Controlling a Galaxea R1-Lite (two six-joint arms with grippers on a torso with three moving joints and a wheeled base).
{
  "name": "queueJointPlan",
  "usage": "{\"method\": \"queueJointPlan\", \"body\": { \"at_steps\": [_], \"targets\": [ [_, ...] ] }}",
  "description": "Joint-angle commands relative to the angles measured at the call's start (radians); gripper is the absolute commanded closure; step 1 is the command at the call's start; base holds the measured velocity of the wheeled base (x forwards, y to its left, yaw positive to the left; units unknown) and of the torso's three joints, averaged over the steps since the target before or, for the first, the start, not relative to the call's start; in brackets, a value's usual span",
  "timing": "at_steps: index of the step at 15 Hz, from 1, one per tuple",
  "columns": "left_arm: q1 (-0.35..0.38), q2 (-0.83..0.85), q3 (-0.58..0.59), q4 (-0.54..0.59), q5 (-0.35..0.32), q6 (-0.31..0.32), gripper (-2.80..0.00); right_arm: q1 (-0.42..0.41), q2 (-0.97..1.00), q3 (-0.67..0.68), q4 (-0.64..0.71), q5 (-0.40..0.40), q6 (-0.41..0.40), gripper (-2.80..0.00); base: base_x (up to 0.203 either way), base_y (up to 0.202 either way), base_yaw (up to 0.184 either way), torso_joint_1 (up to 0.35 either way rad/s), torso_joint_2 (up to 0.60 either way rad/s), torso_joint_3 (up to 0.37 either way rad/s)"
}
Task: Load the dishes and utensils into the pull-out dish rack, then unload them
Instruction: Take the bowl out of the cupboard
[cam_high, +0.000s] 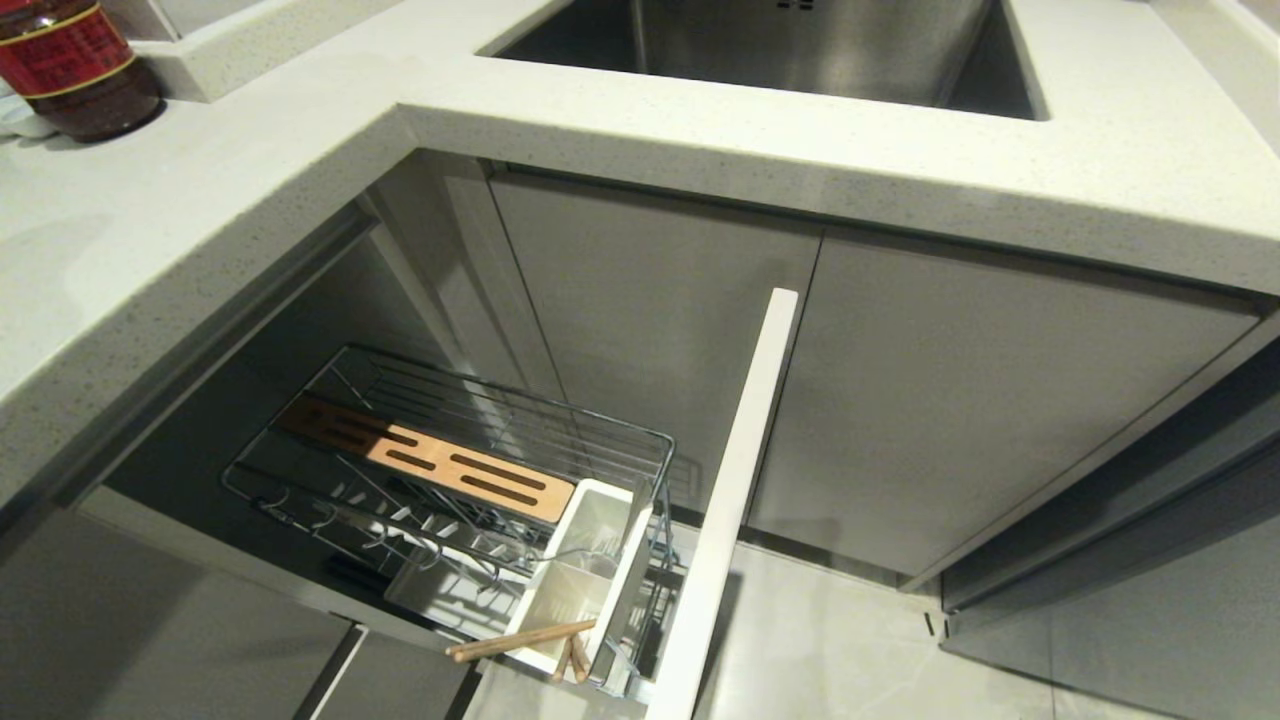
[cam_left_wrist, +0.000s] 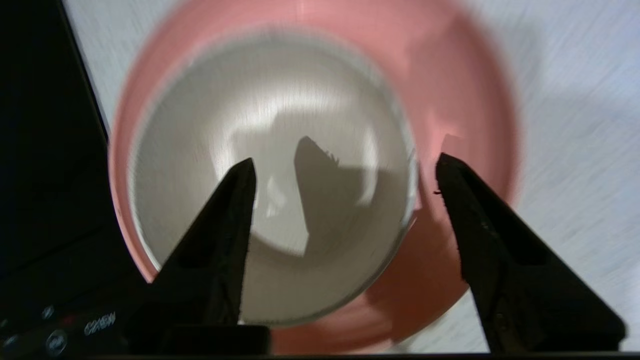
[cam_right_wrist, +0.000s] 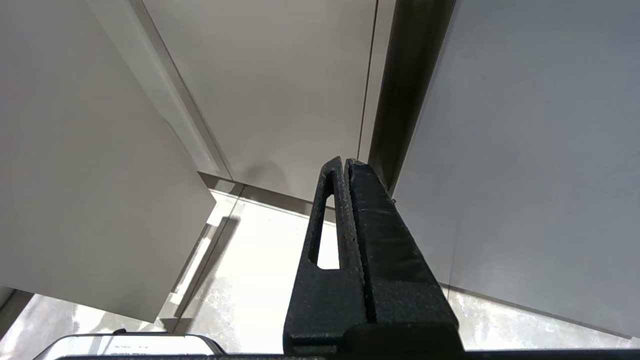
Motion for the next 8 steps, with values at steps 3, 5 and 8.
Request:
{"method": "queueJointPlan", "body": {
  "at_steps": [3,5,8],
  "targets": [
    [-0.012,-0.092,0.005,-0.294,0.005,-0.130,-2.80,0.000,0.001,0.026,-0.001,0.000,0.000,0.00,0.000,0.000,0.000,0.000,0.00,0.000],
    [-0.075,-0.127,0.014,-0.482,0.005,-0.277,0.00,0.000,0.001,0.026,-0.001,0.000,0.000,0.00,0.000,0.000,0.000,0.000,0.00,0.000],
    [-0.258,-0.164,0.031,-0.564,0.004,-0.420,0.00,0.000,0.001,0.026,-0.001,0.000,0.000,0.00,0.000,0.000,0.000,0.000,0.00,0.000]
  ]
}}
